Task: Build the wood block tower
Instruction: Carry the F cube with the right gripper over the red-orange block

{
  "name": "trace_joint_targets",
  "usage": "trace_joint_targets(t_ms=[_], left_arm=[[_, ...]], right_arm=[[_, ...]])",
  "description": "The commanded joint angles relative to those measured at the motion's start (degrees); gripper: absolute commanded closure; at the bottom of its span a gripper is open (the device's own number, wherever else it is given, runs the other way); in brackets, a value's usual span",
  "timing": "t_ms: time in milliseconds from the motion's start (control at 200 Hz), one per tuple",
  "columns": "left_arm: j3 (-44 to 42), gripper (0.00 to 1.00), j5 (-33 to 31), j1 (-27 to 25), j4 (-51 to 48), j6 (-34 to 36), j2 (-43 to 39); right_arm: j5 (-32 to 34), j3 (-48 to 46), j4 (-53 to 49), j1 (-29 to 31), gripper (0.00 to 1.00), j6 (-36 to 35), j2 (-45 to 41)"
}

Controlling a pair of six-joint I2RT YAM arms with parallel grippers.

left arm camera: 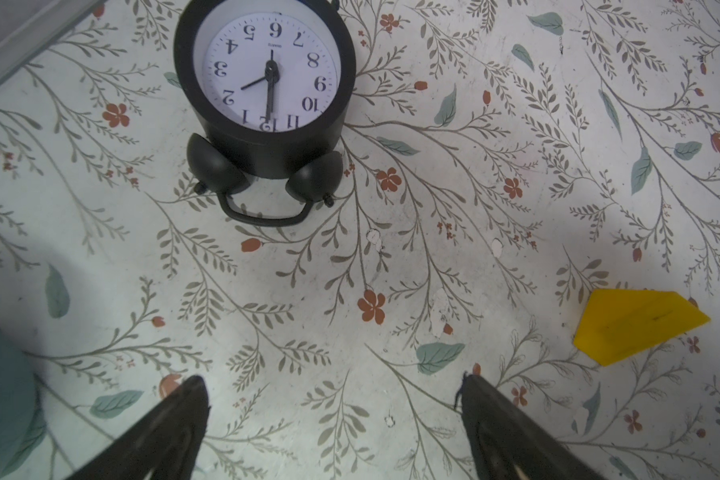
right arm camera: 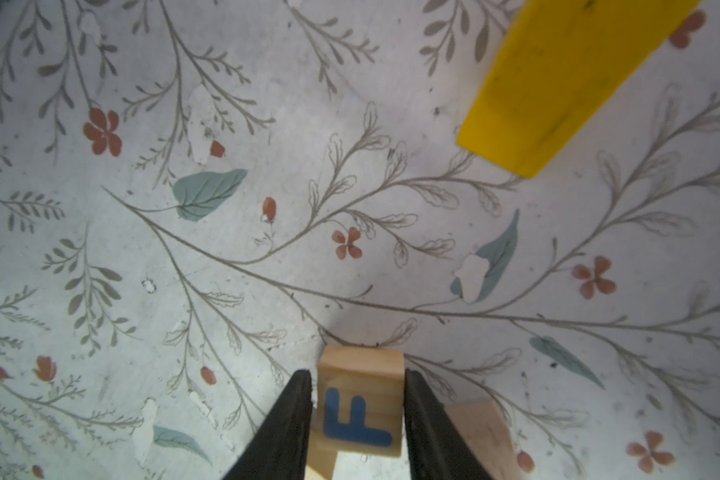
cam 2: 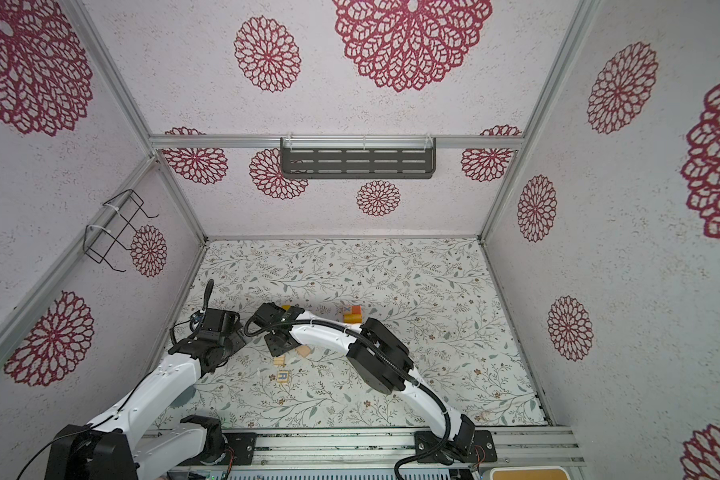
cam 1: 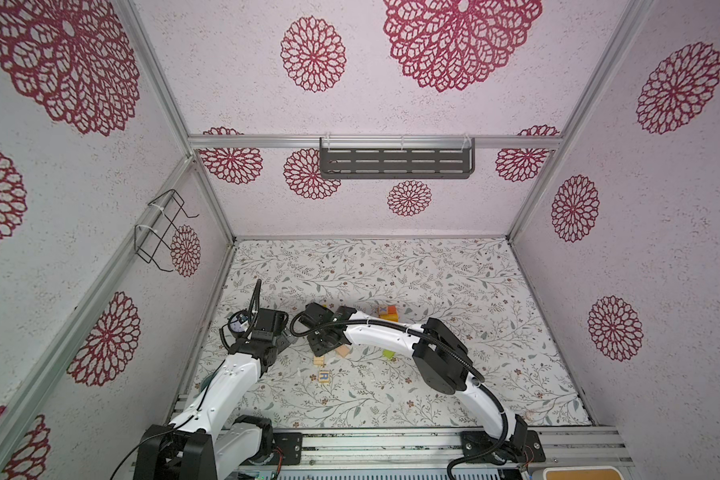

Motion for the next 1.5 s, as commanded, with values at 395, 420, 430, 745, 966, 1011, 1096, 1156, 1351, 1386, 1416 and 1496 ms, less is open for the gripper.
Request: trace_joint_targets(t_ms=[395,420,430,745,966,1011,1096,1156,1351,1386,1416,1496], left_arm=[[-0.32,0.03,2.73,0.42,1.64,0.53,0.03],[-0.17,0.03,3.41,0.42,1.88,0.86,0.10],[-0.09,0.03,3.71,0.42,1.89,0.89,0.09],[2.82,0.03,5.21,-1.78,1.04,2.40,-0.13],[8.98,0.03,2.09,-7.33,-0.47,3.10,3.09],[10.33,0.03,1.91,-8.20,-0.72,3.10,4.54],[12.87,0.03,1.52,-10.24,-0.85,2.85,7.80],[14.92,0.03,1.19,-12.16,-0.92,2.84,10.02],[23.43,0.03,-0.87,-17.62,-2.32,3.86,18.67],[24.86,0.03,-1.16,-18.36,-2.31,4.05,20.17],[26.05,0.03,-1.38,-19.00,-2.33,4.28,21.35],[29.05,0.03,-1.33,-20.31,-2.08,5.09,24.58]], right_arm=[[3.27,2.50,-2.66,0.52,0.68,0.06,-1.93],[3.49,2.49,-2.69,0.46,0.68,0.03,-2.19],[3.56,2.45,-2.71,0.51,0.68,-0.03,-2.34],[6.38,-0.42,-3.75,-1.59,0.68,-1.33,-7.75],[6.78,-7.11,-2.32,-5.21,0.69,-1.81,-14.74],[5.92,-9.07,-1.71,-6.63,0.69,-1.72,-16.33],[4.29,-12.32,-1.12,-9.45,0.68,-1.63,-19.06],[4.47,-14.23,-1.11,-11.33,0.68,-2.04,-21.07],[4.76,-20.25,-1.20,-17.84,0.68,-3.19,-26.87],[5.01,-21.18,-1.28,-18.92,0.68,-3.45,-27.84],[4.96,-21.95,-1.28,-19.87,0.68,-3.56,-28.47],[4.46,-23.94,-0.96,-22.27,0.68,-3.75,-29.98]])
